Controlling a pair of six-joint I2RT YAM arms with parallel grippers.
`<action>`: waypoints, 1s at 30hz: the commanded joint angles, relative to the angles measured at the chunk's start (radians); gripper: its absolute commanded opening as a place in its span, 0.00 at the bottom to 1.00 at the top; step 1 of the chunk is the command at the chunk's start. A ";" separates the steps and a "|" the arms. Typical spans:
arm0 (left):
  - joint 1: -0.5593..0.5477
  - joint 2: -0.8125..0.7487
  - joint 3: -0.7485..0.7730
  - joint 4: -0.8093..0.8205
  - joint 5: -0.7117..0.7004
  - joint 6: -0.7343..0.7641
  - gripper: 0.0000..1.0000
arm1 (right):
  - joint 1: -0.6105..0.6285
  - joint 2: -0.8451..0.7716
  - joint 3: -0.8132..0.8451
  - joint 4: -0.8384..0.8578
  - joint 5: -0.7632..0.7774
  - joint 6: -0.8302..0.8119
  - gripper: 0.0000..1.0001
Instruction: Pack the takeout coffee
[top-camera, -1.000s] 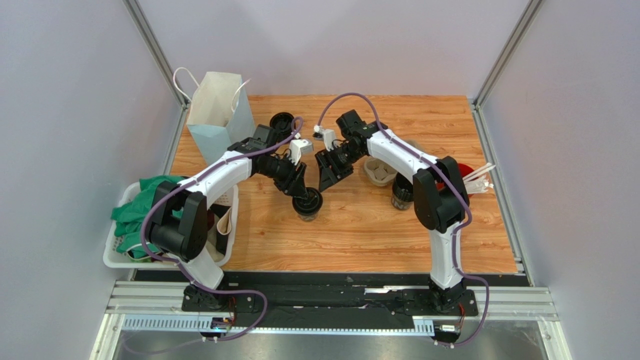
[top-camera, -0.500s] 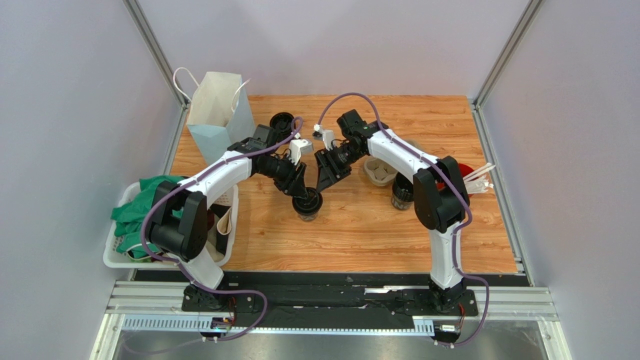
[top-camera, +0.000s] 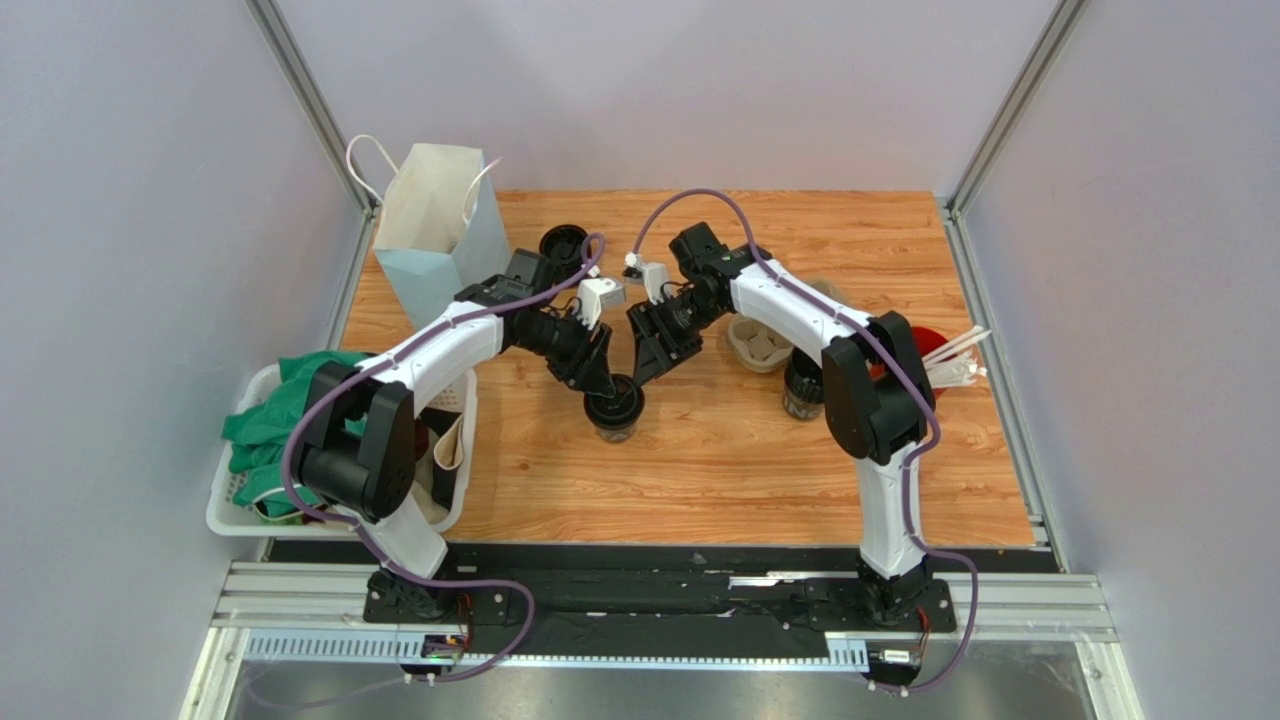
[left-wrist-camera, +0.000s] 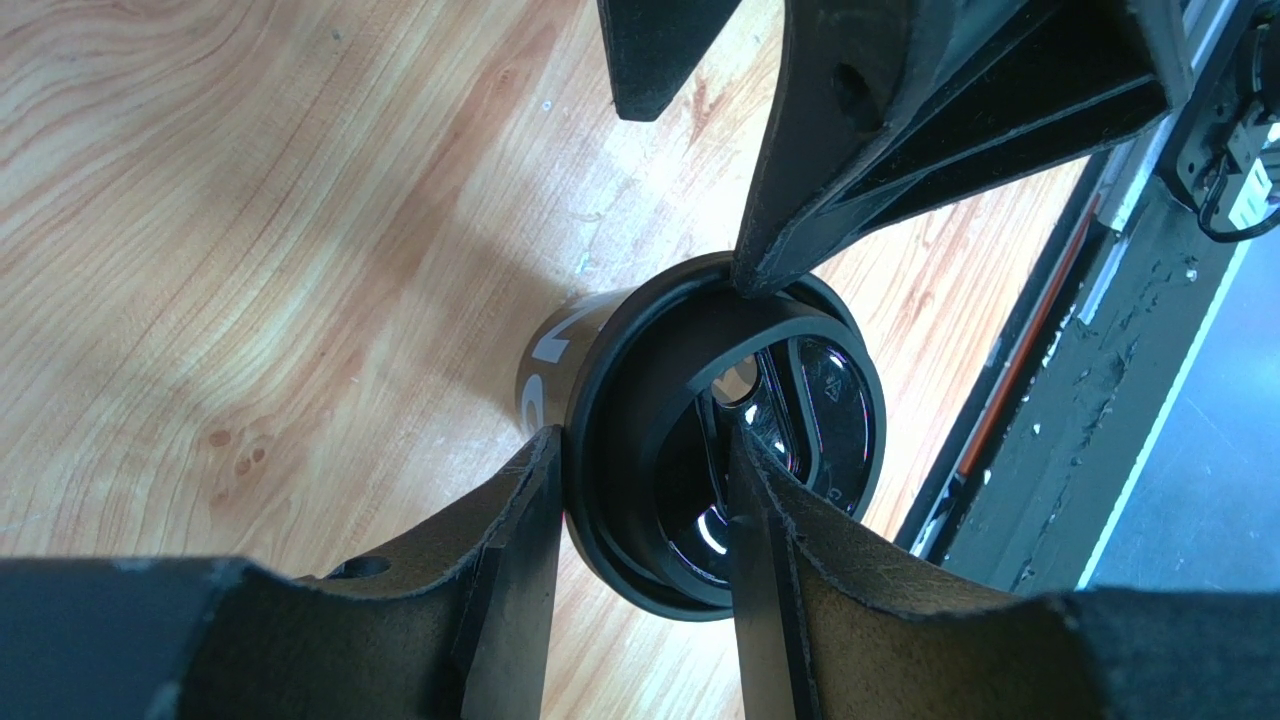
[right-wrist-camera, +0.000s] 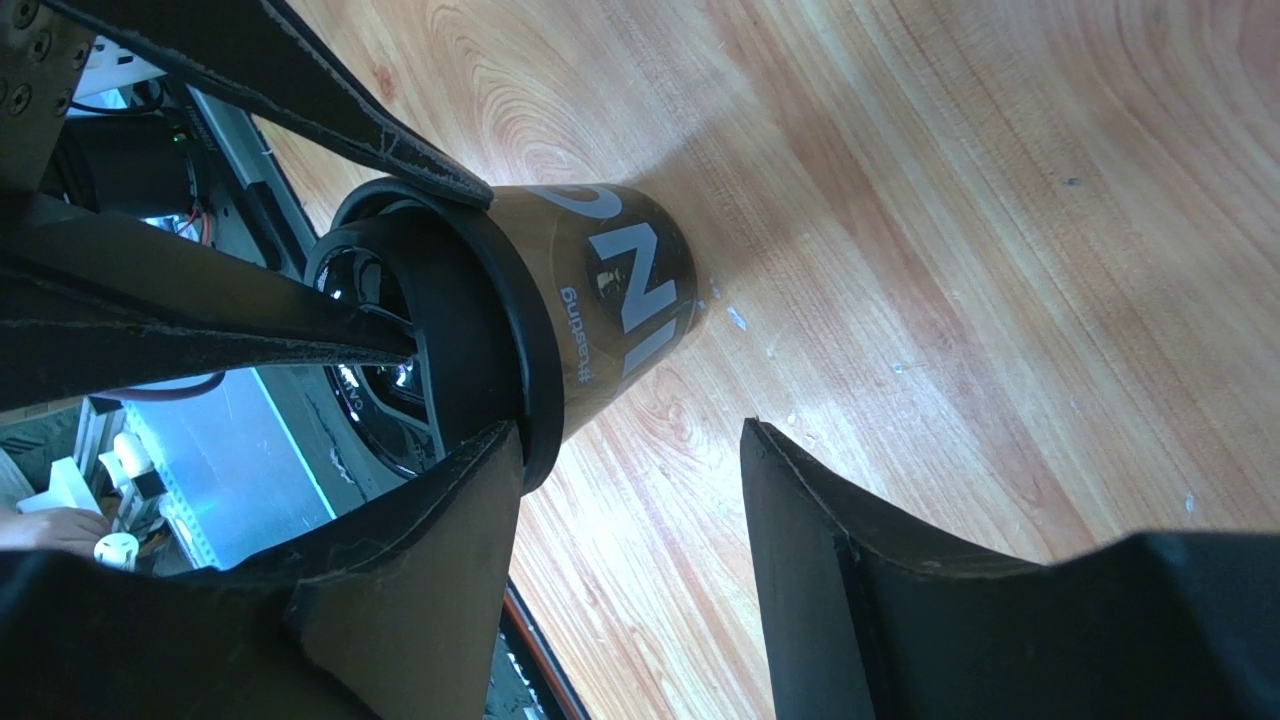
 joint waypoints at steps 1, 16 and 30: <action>-0.005 0.067 -0.043 -0.026 -0.227 0.095 0.47 | 0.040 0.066 0.029 -0.012 0.118 -0.015 0.58; -0.003 0.049 -0.066 -0.040 -0.270 0.121 0.46 | 0.127 0.109 -0.050 -0.043 0.294 -0.084 0.58; -0.001 0.027 -0.071 -0.028 -0.258 0.113 0.46 | 0.116 0.007 0.027 -0.057 0.275 -0.094 0.60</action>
